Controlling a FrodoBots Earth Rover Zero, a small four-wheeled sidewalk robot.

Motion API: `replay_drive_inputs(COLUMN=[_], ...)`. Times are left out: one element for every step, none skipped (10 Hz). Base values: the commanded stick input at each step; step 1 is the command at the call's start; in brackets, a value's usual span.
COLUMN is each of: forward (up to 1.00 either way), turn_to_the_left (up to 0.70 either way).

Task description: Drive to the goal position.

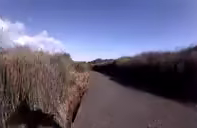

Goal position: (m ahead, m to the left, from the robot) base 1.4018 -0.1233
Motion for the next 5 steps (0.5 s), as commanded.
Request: replay_drive_inputs(forward=[0.70,0.70,0.70,0.70,0.70], turn_to_the_left=[0.00,0.00,0.00,0.00,0.00])
